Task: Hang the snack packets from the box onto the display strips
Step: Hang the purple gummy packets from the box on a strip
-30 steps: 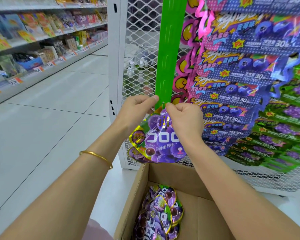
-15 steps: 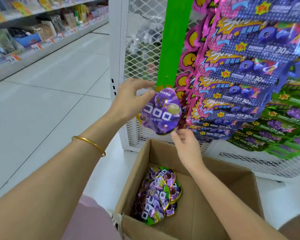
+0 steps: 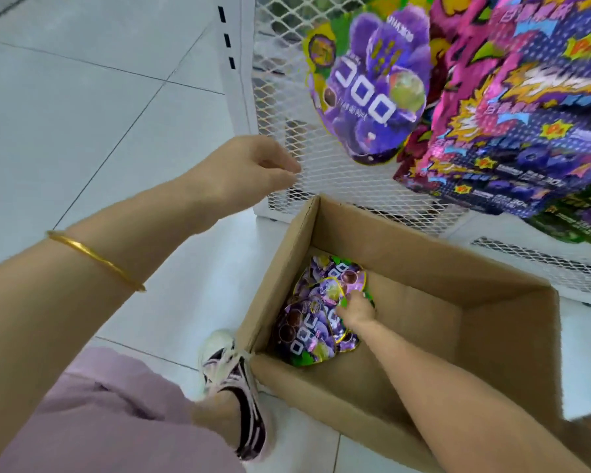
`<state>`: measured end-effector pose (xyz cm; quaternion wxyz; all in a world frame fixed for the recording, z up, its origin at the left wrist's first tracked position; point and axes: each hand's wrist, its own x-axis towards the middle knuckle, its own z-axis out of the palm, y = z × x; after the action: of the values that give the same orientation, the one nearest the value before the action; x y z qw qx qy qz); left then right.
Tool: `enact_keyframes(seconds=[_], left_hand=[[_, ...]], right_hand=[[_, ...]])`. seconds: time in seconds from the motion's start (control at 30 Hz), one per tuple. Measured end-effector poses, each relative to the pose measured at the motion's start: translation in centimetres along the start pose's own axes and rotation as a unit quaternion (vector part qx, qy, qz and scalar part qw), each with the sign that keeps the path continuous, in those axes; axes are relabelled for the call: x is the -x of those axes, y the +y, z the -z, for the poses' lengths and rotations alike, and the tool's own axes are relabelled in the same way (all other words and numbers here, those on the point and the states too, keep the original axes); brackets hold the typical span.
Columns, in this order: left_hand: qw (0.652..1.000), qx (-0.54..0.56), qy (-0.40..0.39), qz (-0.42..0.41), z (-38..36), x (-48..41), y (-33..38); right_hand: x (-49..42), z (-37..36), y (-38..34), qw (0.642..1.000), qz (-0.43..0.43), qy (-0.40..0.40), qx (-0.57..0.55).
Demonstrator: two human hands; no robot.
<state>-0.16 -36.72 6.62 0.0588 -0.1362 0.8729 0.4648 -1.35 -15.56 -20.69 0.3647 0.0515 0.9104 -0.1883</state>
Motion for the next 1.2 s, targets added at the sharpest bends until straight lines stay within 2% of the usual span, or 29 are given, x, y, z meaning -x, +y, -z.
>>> enact_keyframes(seconds=[0.13,0.23,0.33,0.43,0.6,0.7,0.83,1.0,1.03,1.1,1.17,1.2], left_hand=[[1.0,-0.013,-0.012,0.026,0.0,-0.4,-0.4],[0.999,-0.029,-0.035,0.028,-0.4,-0.5,-0.4],[0.996,-0.057,-0.072,0.008,-1.0,-0.4,0.1],[0.987,-0.113,-0.115,-0.025,-1.8,-0.2,1.0],[0.965,-0.205,-0.146,-0.069,-3.2,0.0,2.6],[0.964,-0.2,-0.138,-0.103,-3.5,0.1,4.2],[0.98,-0.125,-0.06,-0.144,-3.0,0.5,6.6],[0.988,-0.015,-0.056,-0.143,-0.9,0.8,8.9],[0.99,-0.005,-0.026,-0.141,-0.4,0.5,9.1],[0.983,-0.005,0.092,-0.157,0.7,-0.5,9.5],[0.96,0.001,0.211,-0.182,1.4,-1.6,10.1],[0.951,0.023,0.234,-0.199,1.5,-2.1,10.5]], right_hand=[[-0.8,-0.9,0.3,0.999,0.02,-0.006,-0.032],[-0.3,-0.3,0.3,0.993,0.067,0.04,-0.088],[1.4,2.9,0.4,0.971,0.164,0.074,-0.156],[4.0,8.2,-0.2,0.945,0.264,0.083,-0.174],[9.7,15.1,-2.4,0.906,0.343,0.057,-0.242],[12.8,17.1,-3.3,0.888,0.37,0.06,-0.267],[16.3,19.2,-4.7,0.862,0.406,0.078,-0.292],[18.8,21.4,-7.2,0.845,0.427,0.142,-0.29],[18.9,21.7,-7.6,0.843,0.431,0.162,-0.278],[19.1,22.2,-8.3,0.842,0.434,0.191,-0.255],[19.5,22.7,-8.9,0.84,0.44,0.21,-0.239],[19.7,22.9,-9.1,0.838,0.442,0.216,-0.234]])
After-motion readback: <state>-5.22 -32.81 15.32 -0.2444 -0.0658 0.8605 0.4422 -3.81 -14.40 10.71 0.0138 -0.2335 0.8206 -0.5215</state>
